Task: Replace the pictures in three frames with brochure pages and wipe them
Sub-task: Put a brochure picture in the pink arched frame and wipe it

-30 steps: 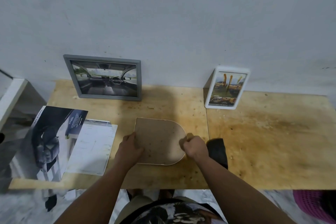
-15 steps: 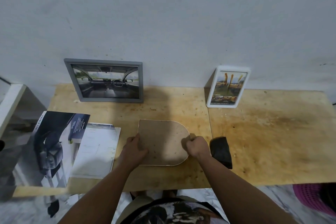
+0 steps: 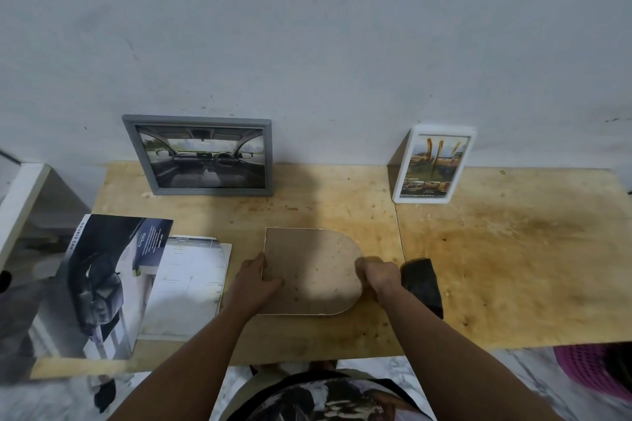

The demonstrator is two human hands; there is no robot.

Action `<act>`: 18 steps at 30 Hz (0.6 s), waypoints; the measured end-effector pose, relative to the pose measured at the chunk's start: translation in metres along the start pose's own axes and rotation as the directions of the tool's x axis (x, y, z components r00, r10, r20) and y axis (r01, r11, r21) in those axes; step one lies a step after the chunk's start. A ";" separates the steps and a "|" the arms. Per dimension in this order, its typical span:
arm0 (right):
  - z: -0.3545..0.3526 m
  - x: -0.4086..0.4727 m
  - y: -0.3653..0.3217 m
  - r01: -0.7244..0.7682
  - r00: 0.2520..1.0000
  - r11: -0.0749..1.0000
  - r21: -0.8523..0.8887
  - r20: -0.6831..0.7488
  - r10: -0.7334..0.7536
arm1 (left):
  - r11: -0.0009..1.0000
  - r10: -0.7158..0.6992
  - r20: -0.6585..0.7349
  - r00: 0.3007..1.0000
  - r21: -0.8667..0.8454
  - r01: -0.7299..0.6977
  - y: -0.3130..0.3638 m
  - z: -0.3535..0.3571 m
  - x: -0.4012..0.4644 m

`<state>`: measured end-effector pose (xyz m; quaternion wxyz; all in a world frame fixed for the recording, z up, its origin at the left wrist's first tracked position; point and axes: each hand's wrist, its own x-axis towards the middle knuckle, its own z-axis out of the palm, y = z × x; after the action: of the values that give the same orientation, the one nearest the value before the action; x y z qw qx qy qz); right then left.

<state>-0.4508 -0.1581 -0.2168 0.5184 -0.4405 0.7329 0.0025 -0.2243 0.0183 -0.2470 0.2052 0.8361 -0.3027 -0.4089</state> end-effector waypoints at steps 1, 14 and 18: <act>0.000 -0.002 0.000 0.000 1.000 1.000 -0.011 -0.010 0.000 | 1.000 -0.002 -0.001 1.000 0.001 0.002 0.000 0.000 0.000; -0.004 0.005 0.004 0.098 0.995 0.993 -0.065 0.023 -0.096 | 0.999 0.025 0.018 1.000 -0.032 -0.025 0.001 -0.004 -0.001; -0.005 0.005 0.007 0.078 0.994 0.997 -0.018 0.078 -0.077 | 1.000 -0.001 0.001 1.000 -0.019 0.001 0.000 -0.003 -0.002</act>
<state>-0.4595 -0.1592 -0.2221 0.5413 -0.4736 0.6947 0.0070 -0.2232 0.0193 -0.2442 0.2128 0.8339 -0.2987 -0.4124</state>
